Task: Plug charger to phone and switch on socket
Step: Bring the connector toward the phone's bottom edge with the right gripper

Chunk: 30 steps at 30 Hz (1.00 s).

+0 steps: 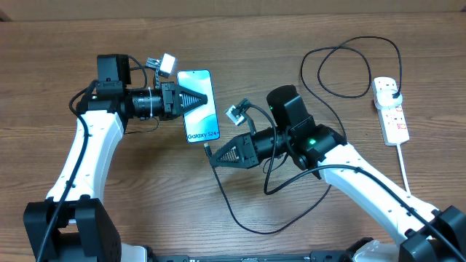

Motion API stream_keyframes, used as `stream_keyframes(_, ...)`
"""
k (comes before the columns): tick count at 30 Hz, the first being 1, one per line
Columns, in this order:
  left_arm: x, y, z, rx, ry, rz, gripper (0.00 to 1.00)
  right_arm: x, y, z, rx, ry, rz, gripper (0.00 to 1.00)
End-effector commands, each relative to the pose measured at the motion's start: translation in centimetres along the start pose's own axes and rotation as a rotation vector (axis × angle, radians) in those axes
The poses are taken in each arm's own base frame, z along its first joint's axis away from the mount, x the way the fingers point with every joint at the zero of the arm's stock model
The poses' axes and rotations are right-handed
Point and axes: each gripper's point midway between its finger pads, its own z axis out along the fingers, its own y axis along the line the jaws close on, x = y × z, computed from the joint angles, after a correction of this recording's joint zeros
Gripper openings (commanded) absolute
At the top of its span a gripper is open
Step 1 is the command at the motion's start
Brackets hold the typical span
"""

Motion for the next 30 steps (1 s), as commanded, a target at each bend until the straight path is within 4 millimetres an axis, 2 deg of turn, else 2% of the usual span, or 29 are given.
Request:
stream_keyframes(1, 0.1, -0.6, 0.0, 0.030, 0.008, 0.020, 0.04, -0.4, 0.6, 0.3, 0.030, -0.013, -0.027, 0.04)
stream_keyframes(8, 0.1, -0.5, 0.0, 0.030, 0.008, 0.010, 0.04, -0.8, -0.8, 0.4, 0.113, -0.050, -0.005, 0.04)
stream_keyframes(14, -0.2, -0.1, 0.1, 0.005, -0.004, -0.074, 0.04, -1.6, -1.9, 0.2, 0.177, -0.098, 0.020, 0.04)
stream_keyframes(26, -0.3, -0.2, 0.1, 0.007, -0.006, -0.098, 0.04, -2.1, -1.6, 0.2, 0.166, -0.113, 0.019, 0.04)
stream_keyframes(30, -0.5, -1.1, 0.0, 0.055, 0.000, -0.063, 0.04, -2.2, -1.4, 0.2, 0.163, -0.117, 0.015, 0.04)
